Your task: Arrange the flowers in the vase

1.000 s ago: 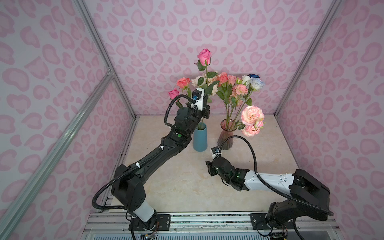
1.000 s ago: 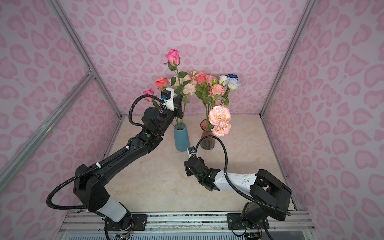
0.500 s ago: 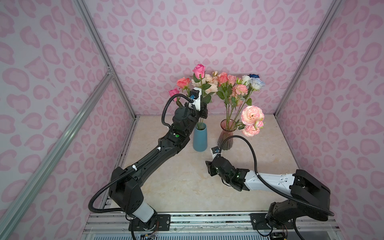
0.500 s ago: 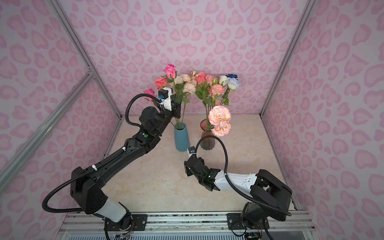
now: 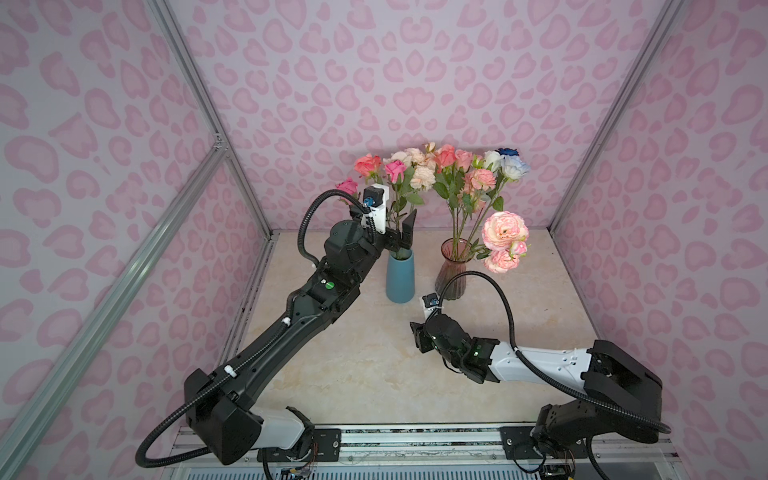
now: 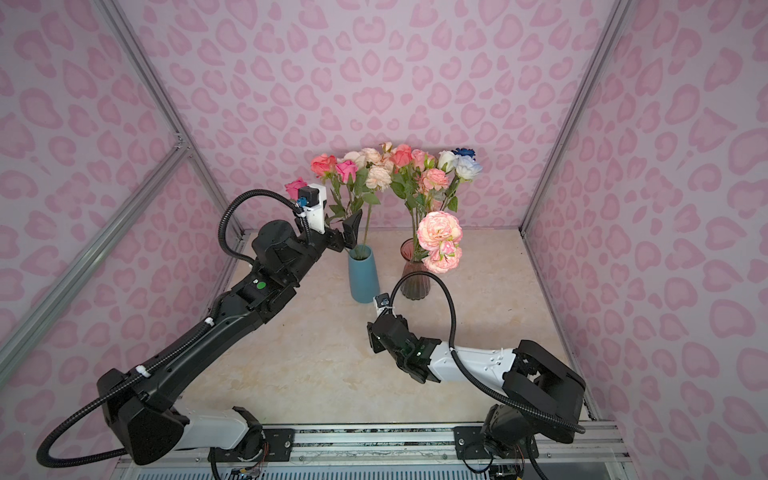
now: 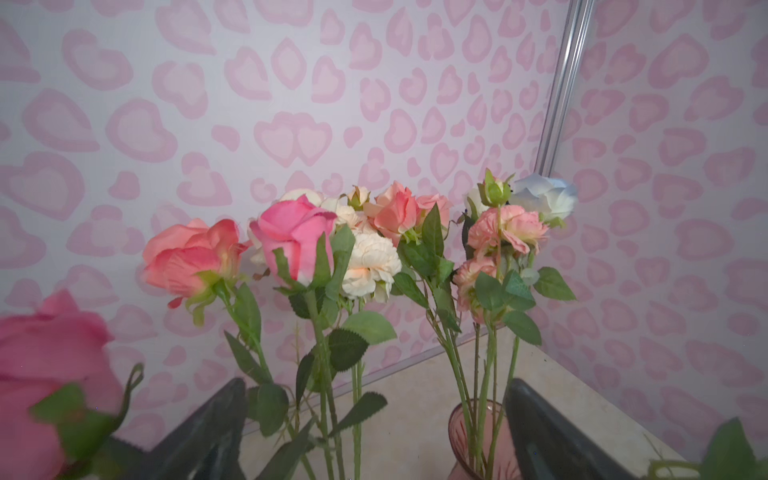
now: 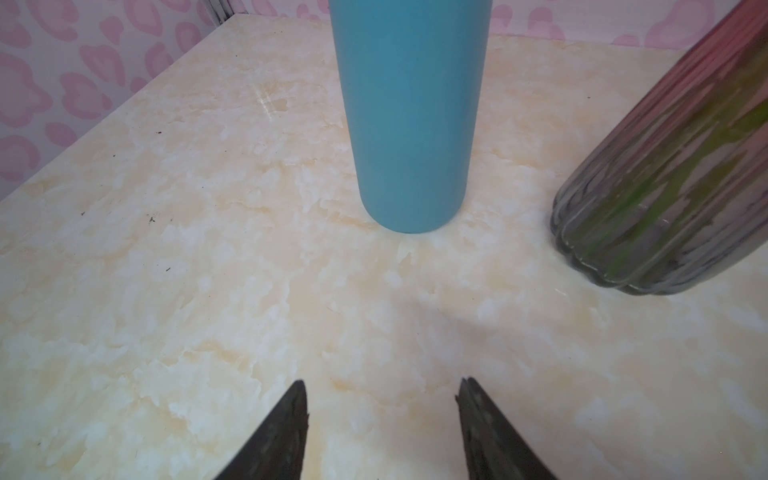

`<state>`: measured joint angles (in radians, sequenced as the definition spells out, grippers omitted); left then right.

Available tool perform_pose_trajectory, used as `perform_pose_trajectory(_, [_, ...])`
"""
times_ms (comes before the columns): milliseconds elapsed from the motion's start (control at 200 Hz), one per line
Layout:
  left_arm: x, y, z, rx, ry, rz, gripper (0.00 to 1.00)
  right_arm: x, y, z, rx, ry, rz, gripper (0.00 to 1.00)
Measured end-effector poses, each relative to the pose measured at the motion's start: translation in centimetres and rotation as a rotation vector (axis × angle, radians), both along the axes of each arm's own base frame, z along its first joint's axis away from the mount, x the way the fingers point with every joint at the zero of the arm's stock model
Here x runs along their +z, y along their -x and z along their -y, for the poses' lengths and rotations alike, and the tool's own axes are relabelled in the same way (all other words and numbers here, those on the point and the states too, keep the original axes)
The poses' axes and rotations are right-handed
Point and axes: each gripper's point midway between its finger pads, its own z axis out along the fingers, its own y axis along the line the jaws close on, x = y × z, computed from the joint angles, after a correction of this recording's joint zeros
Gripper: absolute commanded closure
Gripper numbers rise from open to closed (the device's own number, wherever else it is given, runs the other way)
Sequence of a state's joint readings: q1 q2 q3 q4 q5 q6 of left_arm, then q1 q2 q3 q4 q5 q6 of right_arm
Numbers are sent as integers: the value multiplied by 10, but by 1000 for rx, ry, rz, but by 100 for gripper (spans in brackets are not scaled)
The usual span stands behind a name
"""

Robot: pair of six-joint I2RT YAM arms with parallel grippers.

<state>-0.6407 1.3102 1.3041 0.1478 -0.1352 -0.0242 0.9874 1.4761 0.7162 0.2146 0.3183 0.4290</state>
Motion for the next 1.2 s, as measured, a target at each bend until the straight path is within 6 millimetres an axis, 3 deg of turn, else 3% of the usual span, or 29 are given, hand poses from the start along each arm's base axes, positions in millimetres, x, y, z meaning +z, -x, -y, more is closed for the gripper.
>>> perform_pose_trajectory(120, [3, 41, -12, -54, 2, -19, 2, 3, 0, 0, -1, -2, 8, 39])
perform_pose_trajectory(225, [14, 79, -37, -70, 41, -17, 2, 13, 1, 1, -2, -3, 19, 35])
perform_pose_trajectory(280, [14, 94, -55, -47, 81, -30, 2, 27, 2, 0, 2, -11, 34, 32])
perform_pose_trajectory(360, [-4, 111, -78, -4, 120, -68, 2, 59, 8, 4, 1, -47, 70, 29])
perform_pose_trajectory(420, [-32, 120, -95, 42, 147, -113, 3, 81, 13, 12, -9, -73, 97, 28])
perform_pose_trajectory(550, [-118, 120, -118, 168, 172, -262, 3, 107, 27, 52, -80, -96, 127, 27])
perform_pose_trajectory(600, [-147, 120, -124, 204, 173, -308, 2, 110, 31, 71, -117, -91, 142, 3])
perform_pose_trajectory(690, [-180, 120, -134, 264, 153, -344, 2, 111, 37, 107, -219, -92, 183, 2])
perform_pose_trajectory(820, [-212, 116, -141, 309, 63, -337, 2, 92, 41, 151, -347, -51, 249, 2])
perform_pose_trajectory(975, [-242, 105, -162, 431, -95, -271, 3, 88, 35, 184, -401, -7, 367, 2])
perform_pose_trajectory(1070, [-250, 95, -189, 542, -170, -250, 2, 99, 25, 203, -424, 0, 431, 2])
perform_pose_trajectory(1200, [-247, 87, -228, 681, -110, -195, 2, 120, 12, 228, -479, 5, 505, 2])
